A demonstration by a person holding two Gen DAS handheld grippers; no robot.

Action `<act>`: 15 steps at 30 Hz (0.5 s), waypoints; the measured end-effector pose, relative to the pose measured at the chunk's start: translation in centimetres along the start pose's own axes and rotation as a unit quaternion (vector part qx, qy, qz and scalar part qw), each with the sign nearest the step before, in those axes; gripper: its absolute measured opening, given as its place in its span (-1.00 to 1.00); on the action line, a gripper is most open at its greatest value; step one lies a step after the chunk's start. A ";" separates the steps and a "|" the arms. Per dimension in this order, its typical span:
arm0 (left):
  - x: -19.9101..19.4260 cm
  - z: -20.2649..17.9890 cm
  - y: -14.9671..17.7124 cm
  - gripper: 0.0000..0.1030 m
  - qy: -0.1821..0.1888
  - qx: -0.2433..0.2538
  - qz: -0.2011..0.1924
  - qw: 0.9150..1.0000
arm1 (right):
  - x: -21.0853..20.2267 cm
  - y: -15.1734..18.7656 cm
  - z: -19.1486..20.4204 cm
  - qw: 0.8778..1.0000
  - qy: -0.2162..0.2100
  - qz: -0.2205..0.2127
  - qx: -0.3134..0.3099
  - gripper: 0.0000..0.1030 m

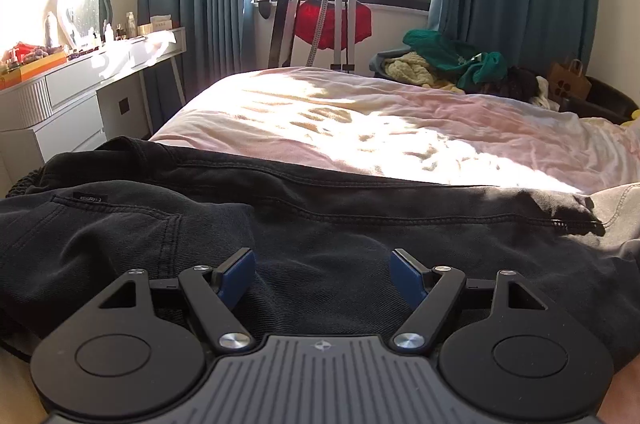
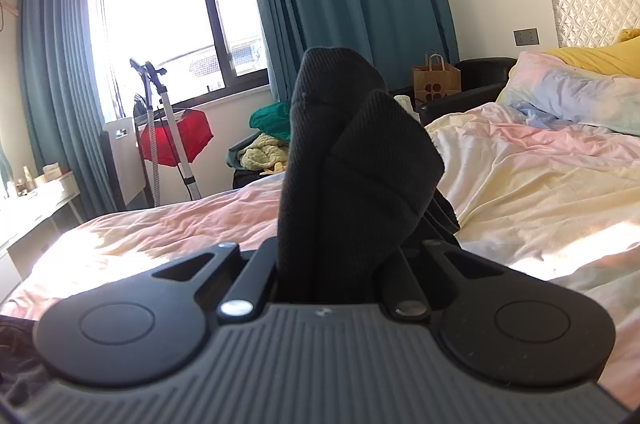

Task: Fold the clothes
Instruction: 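Lift the pant leg with the right gripper and carry it over the folded pants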

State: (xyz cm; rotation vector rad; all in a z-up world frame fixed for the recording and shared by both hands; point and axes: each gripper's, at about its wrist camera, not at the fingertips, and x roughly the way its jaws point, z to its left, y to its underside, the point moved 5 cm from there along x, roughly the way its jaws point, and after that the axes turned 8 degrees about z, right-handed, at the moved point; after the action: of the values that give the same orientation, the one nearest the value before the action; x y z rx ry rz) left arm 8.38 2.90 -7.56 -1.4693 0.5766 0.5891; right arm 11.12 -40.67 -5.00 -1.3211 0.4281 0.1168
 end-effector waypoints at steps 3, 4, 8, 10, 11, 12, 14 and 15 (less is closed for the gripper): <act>0.3 -0.3 0.1 0.48 -0.003 0.011 0.009 1.000 | -0.2 -0.2 2.2 0.999 -0.005 -0.004 -0.034 -0.81; 0.4 -0.3 0.1 0.48 -0.004 0.010 0.013 1.000 | -0.3 -0.2 3.0 0.999 -0.006 -0.005 -0.045 -0.81; -0.9 1.1 -0.8 0.48 0.020 -0.037 -0.014 0.999 | -0.6 -0.5 5.9 0.996 -0.012 -0.011 -0.090 -0.81; -2.0 2.1 -1.5 0.48 0.029 -0.063 -0.034 0.997 | -0.8 -0.6 7.4 0.993 -0.015 -0.013 -0.113 -0.81; -2.7 2.6 -1.8 0.48 0.033 -0.077 -0.045 0.996 | -0.9 0.3 8.9 0.991 -0.023 -0.009 -0.135 -0.81; -3.4 3.3 -2.1 0.48 0.034 -0.088 -0.056 0.994 | -0.9 1.4 10.4 0.987 -0.032 -0.003 -0.158 -0.81; -4.6 4.4 -2.4 0.48 0.032 -0.103 -0.078 0.991 | -1.0 3.6 13.5 0.977 -0.051 0.007 -0.205 -0.81; -5.1 4.9 -2.6 0.48 0.028 -0.106 -0.089 0.990 | -1.0 4.7 15.0 0.972 -0.060 0.013 -0.229 -0.81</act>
State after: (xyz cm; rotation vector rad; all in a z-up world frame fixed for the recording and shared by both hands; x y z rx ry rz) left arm 6.35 7.65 -2.06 -1.7214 0.4296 0.4814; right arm 12.23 -24.98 -6.19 -1.7512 0.3249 0.3303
